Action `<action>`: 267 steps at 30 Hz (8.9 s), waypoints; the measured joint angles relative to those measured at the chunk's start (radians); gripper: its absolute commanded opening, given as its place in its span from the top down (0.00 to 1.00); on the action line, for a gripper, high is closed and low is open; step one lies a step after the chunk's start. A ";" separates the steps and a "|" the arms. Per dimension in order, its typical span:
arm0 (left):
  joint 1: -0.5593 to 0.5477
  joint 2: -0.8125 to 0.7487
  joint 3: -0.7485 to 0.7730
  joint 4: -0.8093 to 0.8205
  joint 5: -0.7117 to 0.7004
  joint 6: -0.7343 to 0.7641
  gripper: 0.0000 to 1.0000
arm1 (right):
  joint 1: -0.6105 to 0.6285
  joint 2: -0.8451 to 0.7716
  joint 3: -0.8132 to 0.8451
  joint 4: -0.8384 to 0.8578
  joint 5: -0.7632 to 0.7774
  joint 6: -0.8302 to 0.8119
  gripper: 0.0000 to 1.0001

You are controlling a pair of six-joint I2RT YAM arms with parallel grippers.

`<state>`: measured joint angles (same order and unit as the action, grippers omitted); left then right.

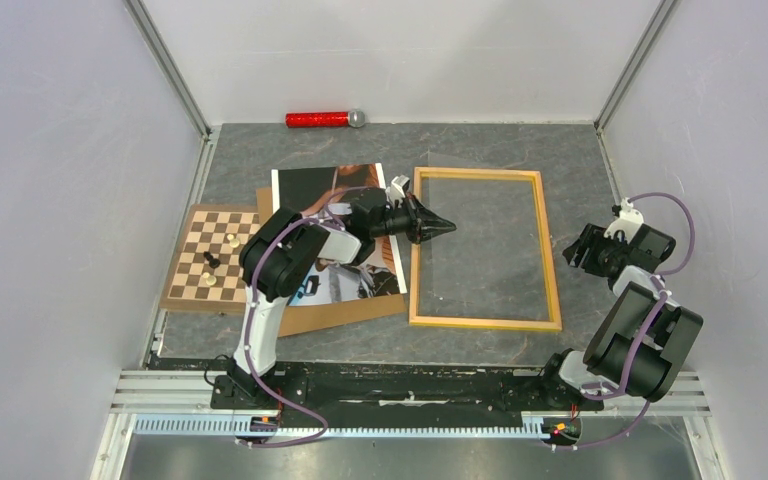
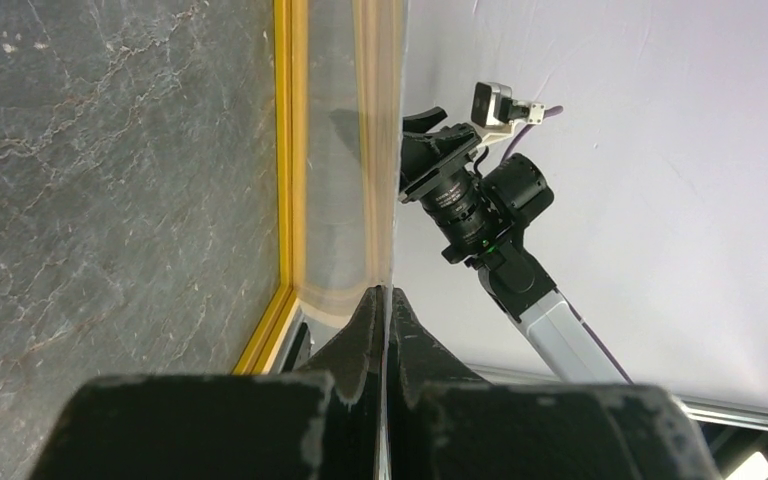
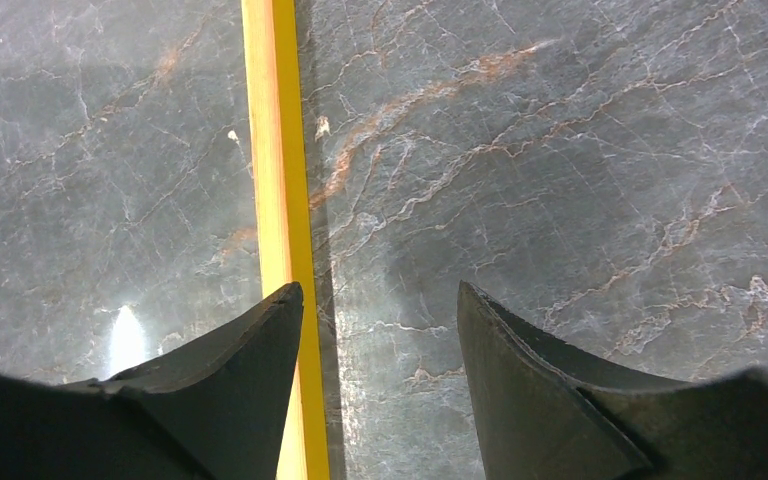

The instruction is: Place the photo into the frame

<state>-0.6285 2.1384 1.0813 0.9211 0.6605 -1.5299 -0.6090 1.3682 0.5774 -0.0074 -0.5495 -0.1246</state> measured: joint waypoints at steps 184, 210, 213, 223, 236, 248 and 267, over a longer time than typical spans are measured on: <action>-0.047 -0.087 0.210 -0.953 -0.113 0.591 0.48 | 0.783 0.281 0.223 0.008 0.260 -0.175 0.32; 0.030 -0.264 0.257 -1.256 -0.188 0.816 0.47 | 0.784 0.278 0.224 0.006 0.277 -0.181 0.27; 0.061 -0.280 0.257 -1.265 -0.189 0.848 0.46 | 0.784 0.259 0.233 -0.023 0.277 -0.178 0.23; 0.206 -0.386 0.270 -1.271 -0.163 0.977 0.42 | 0.774 0.131 0.284 -0.048 0.339 -0.154 0.18; 0.415 -0.499 0.270 -1.281 -0.079 1.131 0.20 | 0.711 0.085 0.297 -0.061 0.435 -0.127 0.02; 0.434 -0.641 0.267 -1.358 -0.327 1.402 0.22 | 0.711 0.042 0.238 0.004 0.414 -0.136 0.02; 0.467 -0.831 0.130 -1.709 -0.500 1.579 0.08 | 1.072 -0.014 0.269 0.009 0.269 -0.251 0.02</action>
<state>-0.1612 1.3075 1.2114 -0.7879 0.1604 0.0486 0.4629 1.3537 0.8463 0.0017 -0.2802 -0.3752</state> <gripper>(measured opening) 0.906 0.979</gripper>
